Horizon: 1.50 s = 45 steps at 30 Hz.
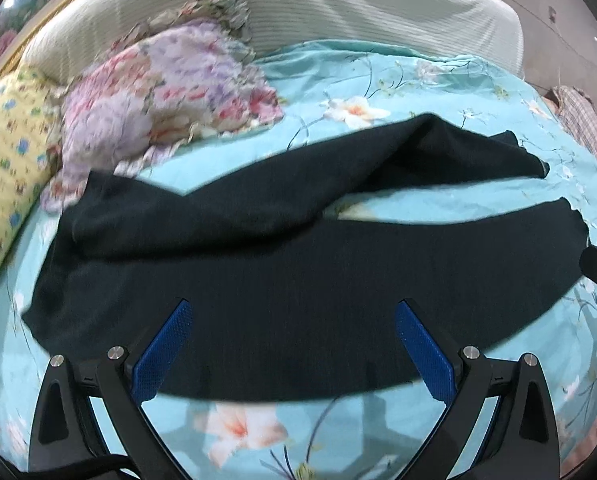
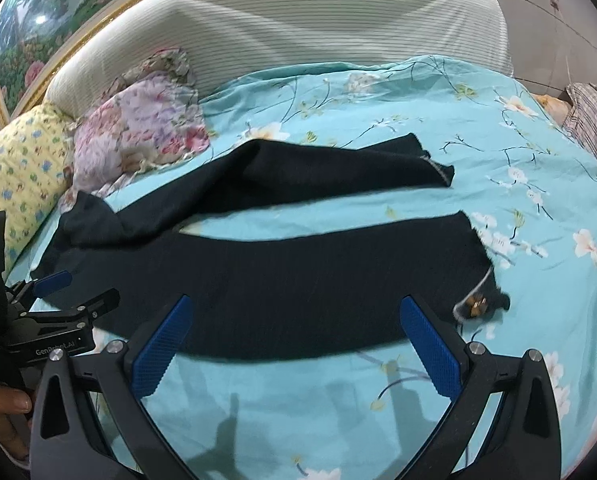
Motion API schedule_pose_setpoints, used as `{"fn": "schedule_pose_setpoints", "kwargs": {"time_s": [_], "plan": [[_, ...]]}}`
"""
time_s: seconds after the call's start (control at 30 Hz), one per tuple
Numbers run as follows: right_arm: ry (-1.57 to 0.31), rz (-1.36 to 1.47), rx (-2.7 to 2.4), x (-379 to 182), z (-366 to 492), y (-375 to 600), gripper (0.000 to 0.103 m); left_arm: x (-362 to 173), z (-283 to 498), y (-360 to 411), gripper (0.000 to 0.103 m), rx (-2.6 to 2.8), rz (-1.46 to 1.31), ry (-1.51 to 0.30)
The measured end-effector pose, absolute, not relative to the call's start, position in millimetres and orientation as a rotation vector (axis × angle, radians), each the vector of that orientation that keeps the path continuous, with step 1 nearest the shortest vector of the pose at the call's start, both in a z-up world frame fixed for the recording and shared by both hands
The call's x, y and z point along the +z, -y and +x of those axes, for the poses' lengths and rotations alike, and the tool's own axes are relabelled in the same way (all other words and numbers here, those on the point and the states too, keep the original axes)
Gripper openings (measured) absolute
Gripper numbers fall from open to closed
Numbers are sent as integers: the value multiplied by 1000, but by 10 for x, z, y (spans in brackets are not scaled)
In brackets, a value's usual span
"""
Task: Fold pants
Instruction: 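Grasp the buttoned cuff with the right gripper while the left gripper grasps the other cuff, then lift both cuffs and carry them over toward the waistband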
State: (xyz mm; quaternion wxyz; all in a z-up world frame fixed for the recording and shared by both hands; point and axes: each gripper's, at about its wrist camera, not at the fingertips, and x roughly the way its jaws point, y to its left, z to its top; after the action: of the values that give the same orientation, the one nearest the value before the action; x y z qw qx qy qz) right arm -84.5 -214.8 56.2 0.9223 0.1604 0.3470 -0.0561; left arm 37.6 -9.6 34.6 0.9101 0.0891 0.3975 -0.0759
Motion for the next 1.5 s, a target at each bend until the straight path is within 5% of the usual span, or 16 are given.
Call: {"fn": "schedule_pose_setpoints", "kwargs": {"time_s": [0.63,0.9,0.97,1.07,1.13,1.27,1.5], "plan": [[-725,768,-151,489,-58,3216,103,477,1558,963,101,-484,479,-808],[-779,1152,-208,137,278,3826,101,319,2164,1206,99,-786,521,-992],[-781,1161,-235,102,334,3884,95,244,2209,1244,90,-821,540,-1032],[-809,1145,-265,39,415,3930,67,134,2270,1268,48,-839,551,-1092],[-826,1117,-260,12,438,3912,32,126,2214,1253,38,-830,556,-1090],[-778,1039,-258,112,322,3880,19,217,1960,1143,19,-884,502,-1061],[-722,967,-205,332,-27,3715,12,387,1406,1012,14,-928,489,-1016]]}}
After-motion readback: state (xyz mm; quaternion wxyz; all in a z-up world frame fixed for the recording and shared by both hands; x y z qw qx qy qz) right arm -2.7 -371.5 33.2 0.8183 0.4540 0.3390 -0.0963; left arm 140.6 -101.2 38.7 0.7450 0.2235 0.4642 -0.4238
